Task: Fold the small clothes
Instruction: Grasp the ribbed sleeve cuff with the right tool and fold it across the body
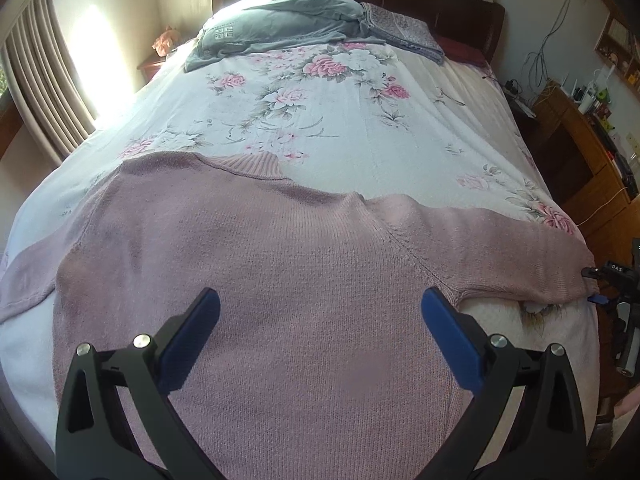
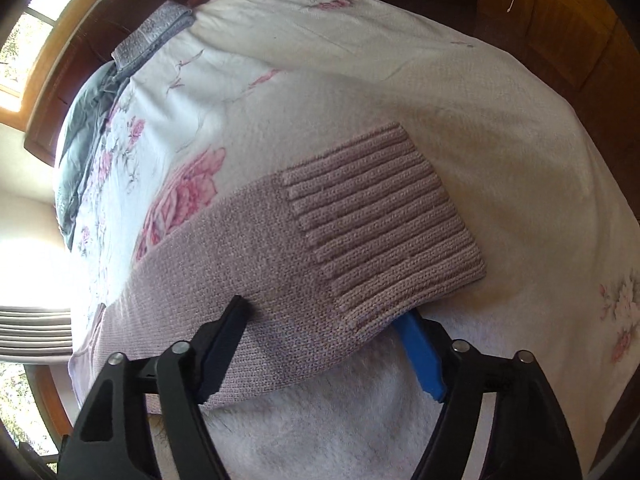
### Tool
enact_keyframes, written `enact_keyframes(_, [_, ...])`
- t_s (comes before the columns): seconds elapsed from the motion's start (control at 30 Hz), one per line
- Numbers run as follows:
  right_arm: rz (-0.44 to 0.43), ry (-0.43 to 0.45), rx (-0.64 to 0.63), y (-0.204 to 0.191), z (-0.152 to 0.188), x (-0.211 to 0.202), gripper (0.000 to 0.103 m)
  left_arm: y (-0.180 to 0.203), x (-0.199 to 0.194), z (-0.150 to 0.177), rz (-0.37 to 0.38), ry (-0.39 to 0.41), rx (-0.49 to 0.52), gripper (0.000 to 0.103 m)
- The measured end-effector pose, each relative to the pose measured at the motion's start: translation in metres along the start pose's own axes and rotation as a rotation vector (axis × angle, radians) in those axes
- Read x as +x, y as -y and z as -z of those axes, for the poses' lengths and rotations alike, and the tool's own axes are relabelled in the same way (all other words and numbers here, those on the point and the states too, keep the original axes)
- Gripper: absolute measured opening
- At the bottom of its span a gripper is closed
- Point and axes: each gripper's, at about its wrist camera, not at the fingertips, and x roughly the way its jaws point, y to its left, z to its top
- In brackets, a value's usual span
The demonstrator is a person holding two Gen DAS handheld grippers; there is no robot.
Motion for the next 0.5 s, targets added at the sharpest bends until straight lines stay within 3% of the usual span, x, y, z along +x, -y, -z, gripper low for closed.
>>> enact_keyframes(0.03, [0.009, 0.011, -0.016, -0.002, 0.000, -0.003, 0.063, -0.002, 0.001, 0.000, -0.002, -0.001, -0.003, 0.100])
enact_keyframes(0.1, [0.006, 0.031, -0.042, -0.006, -0.001, -0.009, 0.037, -0.005, 0.004, -0.002, -0.006, -0.003, -0.013, 0.100])
enact_keyframes(0.2, [-0.029, 0.055, -0.052, -0.011, -0.001, -0.018, 0.017, -0.013, 0.013, -0.007, -0.010, -0.013, -0.036, 0.100])
enact_keyframes(0.33, [-0.020, 0.103, -0.121, -0.039, 0.007, -0.031, 0.011, -0.026, 0.021, -0.012, -0.011, -0.031, -0.055, 0.100])
enact_keyframes(0.5, [-0.095, 0.149, -0.299, -0.106, 0.043, -0.055, 0.010, -0.044, 0.023, -0.012, -0.013, -0.035, -0.053, 0.100])
